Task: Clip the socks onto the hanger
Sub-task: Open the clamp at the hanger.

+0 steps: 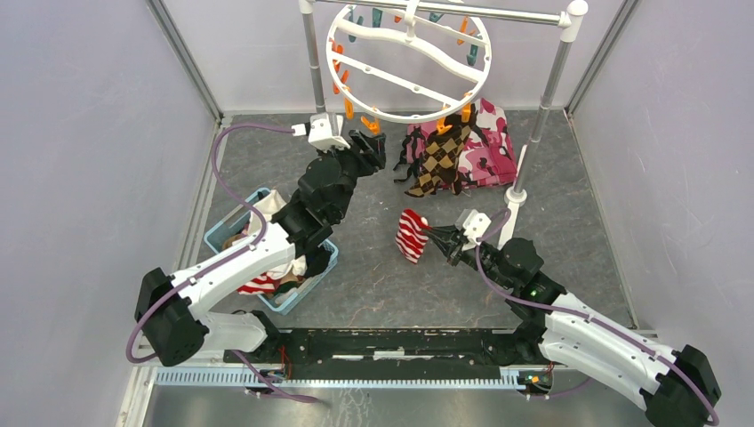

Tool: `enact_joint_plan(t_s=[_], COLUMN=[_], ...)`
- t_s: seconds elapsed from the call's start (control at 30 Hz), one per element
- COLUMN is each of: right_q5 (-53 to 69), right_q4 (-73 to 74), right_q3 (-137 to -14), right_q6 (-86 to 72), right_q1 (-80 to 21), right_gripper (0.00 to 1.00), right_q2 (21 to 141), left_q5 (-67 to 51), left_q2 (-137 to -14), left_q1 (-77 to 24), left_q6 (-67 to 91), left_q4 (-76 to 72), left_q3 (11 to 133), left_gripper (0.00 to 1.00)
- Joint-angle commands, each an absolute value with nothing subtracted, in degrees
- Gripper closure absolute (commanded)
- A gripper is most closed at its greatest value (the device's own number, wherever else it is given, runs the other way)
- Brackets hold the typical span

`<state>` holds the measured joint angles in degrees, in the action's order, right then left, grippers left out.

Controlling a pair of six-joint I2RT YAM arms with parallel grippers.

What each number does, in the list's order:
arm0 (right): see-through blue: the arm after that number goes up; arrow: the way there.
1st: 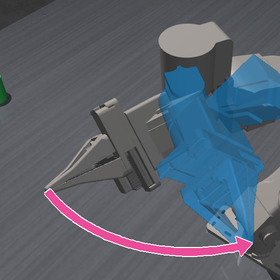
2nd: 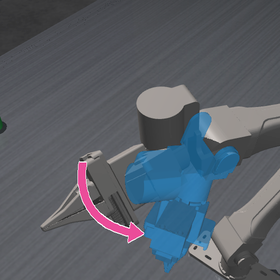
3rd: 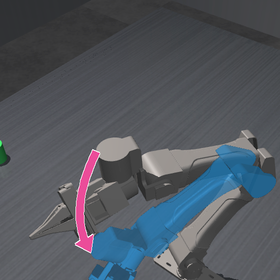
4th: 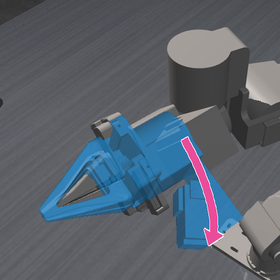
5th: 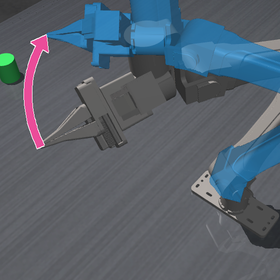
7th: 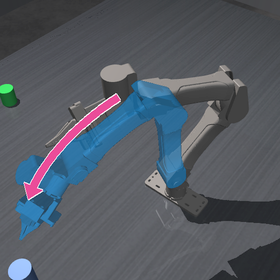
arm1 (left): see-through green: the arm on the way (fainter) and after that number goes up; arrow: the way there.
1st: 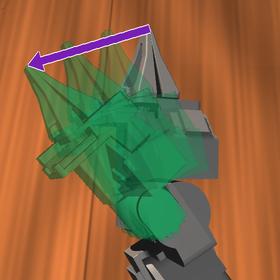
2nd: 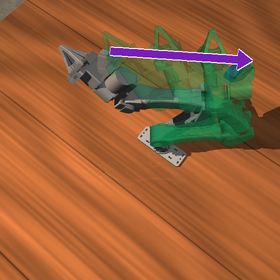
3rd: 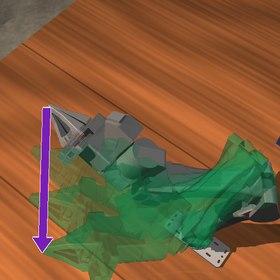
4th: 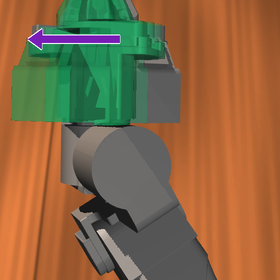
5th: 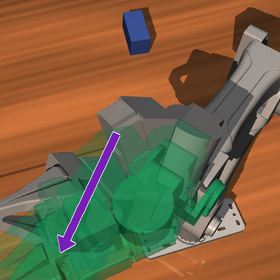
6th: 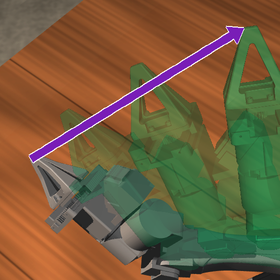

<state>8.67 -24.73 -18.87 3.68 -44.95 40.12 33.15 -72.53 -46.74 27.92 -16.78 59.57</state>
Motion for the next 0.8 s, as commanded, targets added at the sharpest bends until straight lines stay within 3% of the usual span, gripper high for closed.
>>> enact_joint_plan(t_s=[0.0,0.77], right_q5=[7.5,7.6], right_q4=[-27.2,-27.2], right_q3=[-18.7,-18.6], right_q6=[3.1,3.0], right_q1=[-44.7,-44.3], right_gripper=[1.0,1.0], right_q2=[39.2,39.1], left_q5=[34.5,36.2], left_q2=[-73.1,-74.4], left_q1=[-47.0,-47.1], left_q6=[25.6,25.0], left_q4=[-24.4,-27.0], left_q3=[61.4,62.1], left_gripper=[0.36,0.36])
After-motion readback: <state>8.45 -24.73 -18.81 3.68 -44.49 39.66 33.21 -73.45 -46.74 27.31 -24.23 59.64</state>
